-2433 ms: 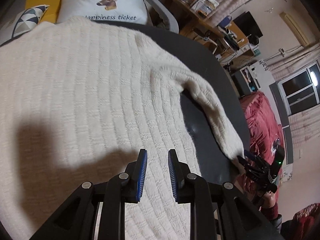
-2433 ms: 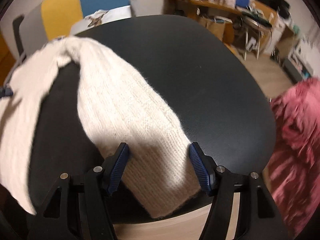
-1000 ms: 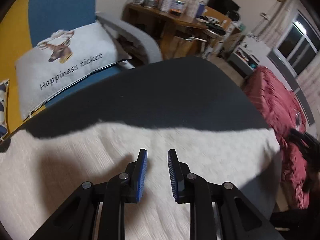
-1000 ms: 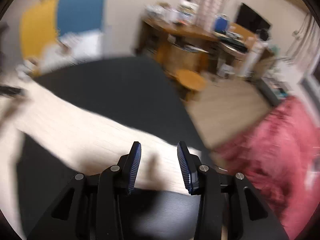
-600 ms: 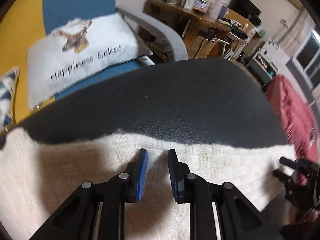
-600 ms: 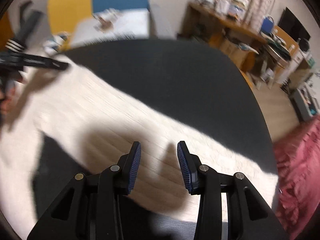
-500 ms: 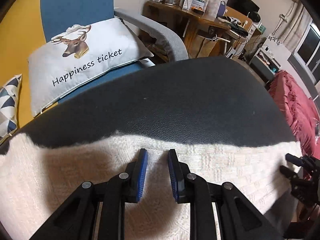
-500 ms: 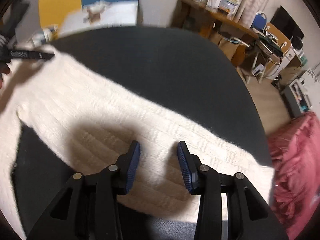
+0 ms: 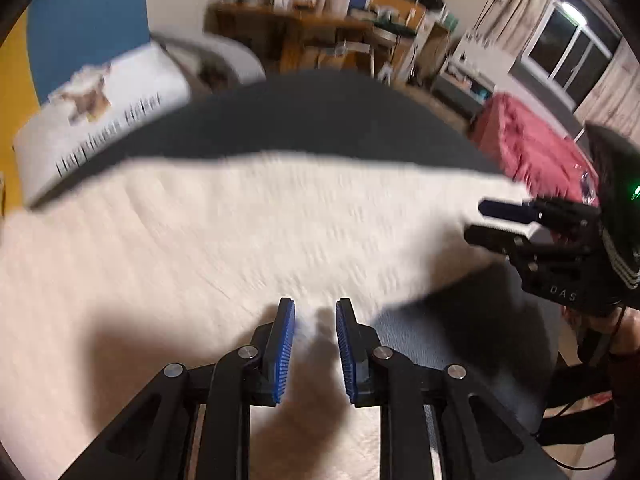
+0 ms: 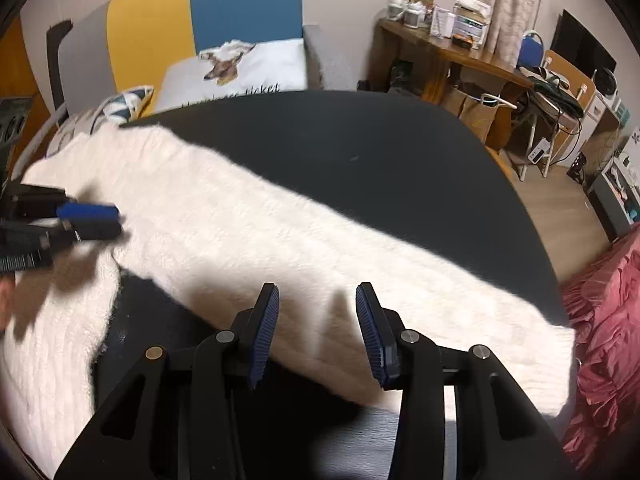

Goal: Fold clothes

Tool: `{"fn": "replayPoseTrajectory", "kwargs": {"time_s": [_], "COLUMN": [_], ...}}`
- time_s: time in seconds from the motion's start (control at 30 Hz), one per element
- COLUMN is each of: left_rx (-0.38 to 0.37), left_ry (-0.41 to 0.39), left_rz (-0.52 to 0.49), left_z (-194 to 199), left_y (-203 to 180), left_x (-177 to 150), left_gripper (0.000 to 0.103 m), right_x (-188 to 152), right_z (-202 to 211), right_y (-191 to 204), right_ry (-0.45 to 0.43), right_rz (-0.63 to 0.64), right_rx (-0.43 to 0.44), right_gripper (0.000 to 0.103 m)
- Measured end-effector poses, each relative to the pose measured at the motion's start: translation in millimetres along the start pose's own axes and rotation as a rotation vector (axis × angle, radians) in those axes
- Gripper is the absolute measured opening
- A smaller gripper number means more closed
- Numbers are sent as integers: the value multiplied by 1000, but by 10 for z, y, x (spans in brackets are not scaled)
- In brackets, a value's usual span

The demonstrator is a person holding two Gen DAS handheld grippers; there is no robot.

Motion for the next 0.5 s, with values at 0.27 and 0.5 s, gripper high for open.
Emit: {"fn": "replayPoseTrajectory", "kwargs": {"time_s": [0.27,0.5], "left_rx": [-47,-28], "left_ry": [-43,-38], "left_rz": [72,93], "left_z": [167,245], "left_y": [-8,165], "left_x": [-1,-169], "left_gripper": [20,20], "right_x": [-132,-109], "right_z": [-138,262], "right_y": [-161,-1230], "right_ry": [16,-71], "right_rz": [-81,-320], "right_rx": [-13,-25], "right_gripper": [43,43]}}
Point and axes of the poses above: each gripper's, at about its wrist camera, not at the fingertips, and z roughly against the way its jaws point, y to its left, x to its top, the point moved 9 cm from there along -z, roughly the way its jaws point, and after that the axes turned 5 degrees about x, right-handed, at the moved point
